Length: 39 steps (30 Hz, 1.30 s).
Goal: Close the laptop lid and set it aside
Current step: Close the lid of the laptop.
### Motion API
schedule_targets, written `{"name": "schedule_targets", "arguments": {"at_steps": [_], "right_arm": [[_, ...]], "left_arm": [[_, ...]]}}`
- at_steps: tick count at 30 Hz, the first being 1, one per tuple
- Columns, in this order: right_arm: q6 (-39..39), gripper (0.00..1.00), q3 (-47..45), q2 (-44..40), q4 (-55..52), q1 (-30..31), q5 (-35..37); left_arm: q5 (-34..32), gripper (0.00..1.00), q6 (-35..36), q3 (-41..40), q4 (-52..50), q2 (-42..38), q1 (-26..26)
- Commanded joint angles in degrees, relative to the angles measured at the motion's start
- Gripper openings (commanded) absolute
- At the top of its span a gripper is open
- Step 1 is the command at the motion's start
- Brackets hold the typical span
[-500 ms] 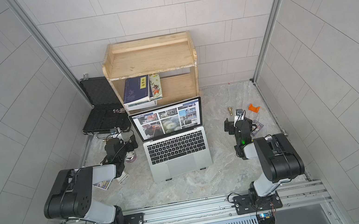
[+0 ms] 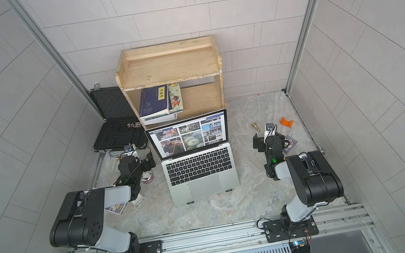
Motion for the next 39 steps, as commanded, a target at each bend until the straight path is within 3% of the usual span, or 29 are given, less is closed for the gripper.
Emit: {"name": "schedule_targets", "arguments": {"at_steps": [1, 7, 9, 10, 12, 14, 18, 20, 26, 29, 34, 39], "right_arm": [[-0.14, 1.0, 0.48, -1.05, -0.45, 0.04, 0.45], [0.0, 1.0, 0.46, -1.1, -0.44, 0.01, 0.45], [-0.3, 1.0, 0.32, -2.17, -0.18, 0.52, 2.07], [-0.8, 1.0, 0.35, -3.46, -1.74, 1.17, 2.83], [-0.93, 1.0, 1.21, -8.17, -8.8, 1.98, 3.79], [2.75, 1.0, 3.42, -13.04, -18.25, 2.02, 6.21], [11.66, 1.0, 9.12, -19.6, -36.22, 2.05, 10.4], [21.58, 1.0, 10.9, -23.71, -43.23, 1.74, 11.33], [31.38, 0.98, 21.52, -30.05, -60.09, 1.26, 0.89], [33.47, 0.96, 28.26, -31.61, -66.65, 1.22, -3.2], [35.47, 0.96, 42.93, -32.08, -77.85, 1.33, -11.28], [36.03, 0.96, 58.17, -29.18, -85.97, 2.48, -19.05]], "left_arm": [[0.08, 1.0, 0.8, 0.3, 0.34, -0.73, -0.05], [0.45, 1.0, 0.59, 0.48, 0.31, -1.51, 0.21], [-0.86, 1.0, 0.24, 4.28, -8.41, -4.2, 0.06], [-2.34, 1.0, -1.27, 8.77, -18.6, -5.72, 0.1], [-4.63, 1.0, -2.72, 16.64, -34.02, -6.16, 0.14], [-6.25, 1.0, -4.98, 19.94, -42.96, -7.61, 0.11], [-4.53, 1.0, -10.35, 16.91, -45.91, -17.64, 0.05], [-3.77, 1.0, -14.41, 17.05, -49.58, -23.05, -0.13], [1.24, 1.0, -25.58, 26.26, -65.34, -28.91, -0.32], [2.81, 1.0, -28.64, 31.07, -72.42, -32.15, -0.27], [11.01, 1.0, -31.86, 45.25, -84.35, -35.54, -0.33], [18.53, 1.0, -37.12, 57.59, -91.03, -33.4, -0.29]]}}
